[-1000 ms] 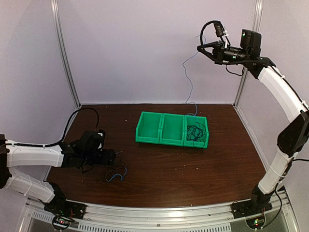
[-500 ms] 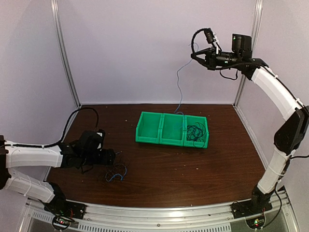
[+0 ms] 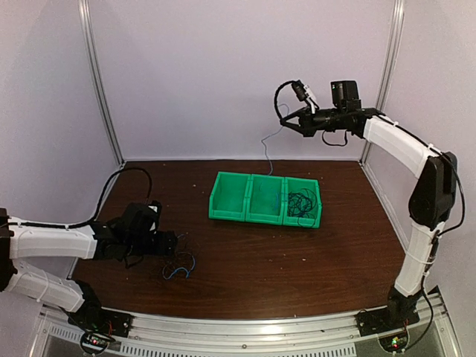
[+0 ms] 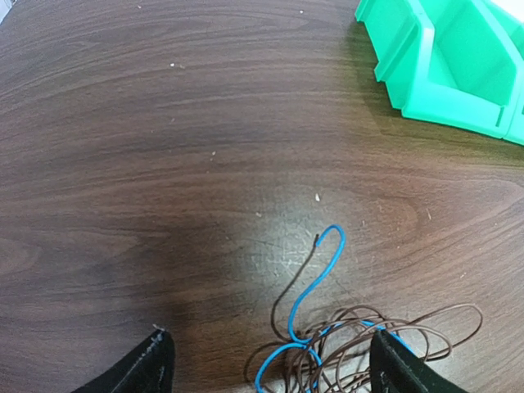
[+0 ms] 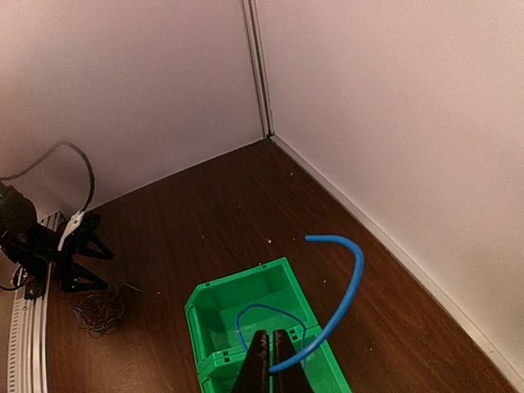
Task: Untangle the cables
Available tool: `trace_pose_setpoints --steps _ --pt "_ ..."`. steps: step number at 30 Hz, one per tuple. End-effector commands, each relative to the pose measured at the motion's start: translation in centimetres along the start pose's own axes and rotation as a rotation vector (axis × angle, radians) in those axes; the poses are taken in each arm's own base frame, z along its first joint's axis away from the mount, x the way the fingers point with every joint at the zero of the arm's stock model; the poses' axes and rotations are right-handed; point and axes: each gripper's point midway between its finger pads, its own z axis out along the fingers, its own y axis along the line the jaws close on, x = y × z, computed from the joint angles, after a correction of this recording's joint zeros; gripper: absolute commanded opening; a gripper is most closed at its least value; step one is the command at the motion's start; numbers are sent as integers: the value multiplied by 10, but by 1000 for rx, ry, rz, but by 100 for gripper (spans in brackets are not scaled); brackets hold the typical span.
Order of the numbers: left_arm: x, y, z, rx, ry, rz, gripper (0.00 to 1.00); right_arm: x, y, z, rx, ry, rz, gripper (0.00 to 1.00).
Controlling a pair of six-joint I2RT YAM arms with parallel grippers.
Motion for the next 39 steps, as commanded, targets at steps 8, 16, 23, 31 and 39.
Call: trace_pose_setpoints --steps 8,16,23,31,39 --pt "4 2 4 0 -12 4 83 110 3 34 43 276 -11 0" --pt "3 2 4 2 -16 6 83 179 25 60 47 507 -76 0" --pt "5 2 4 7 -12 7 83 227 26 83 100 684 -113 0" --pt "7 3 4 5 -10 7 83 244 -8 85 269 779 -122 0" --pt "8 0 7 17 -7 4 83 248 -13 88 311 809 -155 0"
